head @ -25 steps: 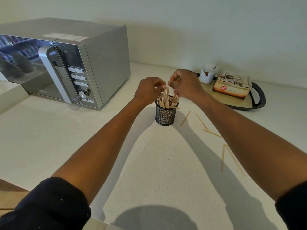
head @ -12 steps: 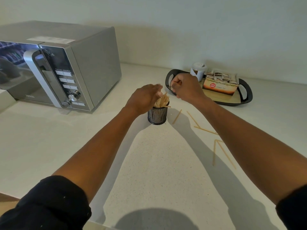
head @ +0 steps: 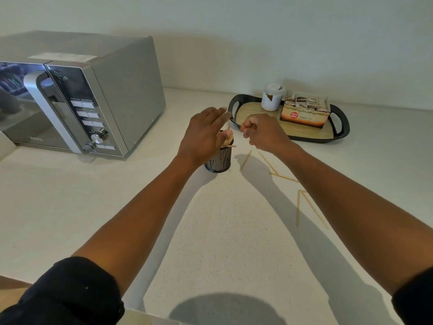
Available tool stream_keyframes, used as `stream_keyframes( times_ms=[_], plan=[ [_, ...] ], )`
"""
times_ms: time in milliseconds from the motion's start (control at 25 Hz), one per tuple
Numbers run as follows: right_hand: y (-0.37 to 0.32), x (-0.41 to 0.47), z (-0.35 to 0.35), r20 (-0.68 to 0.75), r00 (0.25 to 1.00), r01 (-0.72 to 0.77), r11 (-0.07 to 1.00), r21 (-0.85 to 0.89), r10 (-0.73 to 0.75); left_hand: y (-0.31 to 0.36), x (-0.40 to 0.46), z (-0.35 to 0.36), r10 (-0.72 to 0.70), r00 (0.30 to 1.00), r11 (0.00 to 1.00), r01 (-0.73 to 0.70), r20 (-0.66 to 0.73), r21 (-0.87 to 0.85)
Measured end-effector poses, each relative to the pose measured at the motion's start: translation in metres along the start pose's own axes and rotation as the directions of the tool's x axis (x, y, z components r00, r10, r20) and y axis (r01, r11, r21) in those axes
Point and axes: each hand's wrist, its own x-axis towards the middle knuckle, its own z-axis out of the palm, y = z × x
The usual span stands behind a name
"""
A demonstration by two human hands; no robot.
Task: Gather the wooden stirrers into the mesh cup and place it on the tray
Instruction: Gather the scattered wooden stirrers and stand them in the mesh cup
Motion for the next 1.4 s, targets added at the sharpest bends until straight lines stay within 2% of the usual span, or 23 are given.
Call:
stream_keyframes(
  times_ms=[40,120,200,280,360,440,560,720,840,1000,1200,1400],
  plan=[
    [0.005,-0.003,-0.001,-0.001,1.0,0.003,1.0,0.008,-0.003,0.01,0.0,-0.002,0.042,0.996,0.999,-0.041,-0.082,0.014],
    [0.019,-0.01,-0.004,-0.007,1.0,-0.001,1.0,-0.001,0.001,0.033,-0.007,0.002,0.148,0.97,0.983,-0.166,-0.194,-0.076],
    [0.04,-0.017,-0.006,-0.013,0.998,-0.054,0.997,-0.06,0.054,0.056,-0.023,0.009,0.225,0.962,0.936,-0.258,-0.156,-0.237],
    [0.067,-0.024,-0.007,0.002,0.988,-0.152,0.98,-0.125,0.153,0.076,-0.037,0.024,0.266,0.963,0.911,-0.268,-0.047,-0.313],
    [0.094,-0.035,-0.006,0.037,0.971,-0.227,0.954,-0.195,0.238,0.09,-0.04,0.044,0.202,0.968,0.939,-0.148,0.148,-0.311],
    [0.115,-0.047,-0.005,0.102,0.963,-0.213,0.939,-0.27,0.248,0.1,-0.034,0.065,0.026,0.949,0.969,0.053,0.315,-0.24],
    [0.133,-0.058,-0.001,0.138,0.959,-0.209,0.944,-0.255,0.249,0.108,-0.019,0.087,-0.211,0.906,0.969,0.243,0.367,-0.044],
    [0.139,-0.056,0.008,0.156,0.971,-0.13,0.946,-0.298,0.182,0.111,0.004,0.098,-0.391,0.837,0.92,0.35,0.383,0.175],
    [0.14,-0.059,0.012,0.166,0.976,-0.082,0.938,-0.336,0.144,0.11,0.018,0.105,-0.448,0.791,0.894,0.391,0.416,0.219],
    [0.136,-0.06,0.008,0.164,0.972,-0.099,0.927,-0.363,0.168,0.108,0.029,0.105,-0.541,0.701,0.836,0.507,0.466,0.208],
    [0.132,-0.062,0.002,0.218,0.964,-0.033,0.88,-0.473,0.153,0.109,0.026,0.105,-0.475,0.731,0.878,0.428,0.49,0.212],
    [0.138,-0.063,0.009,0.28,0.947,-0.007,0.879,-0.476,0.159,0.114,0.018,0.104,-0.433,0.787,0.901,0.397,0.439,0.176]
  ],
)
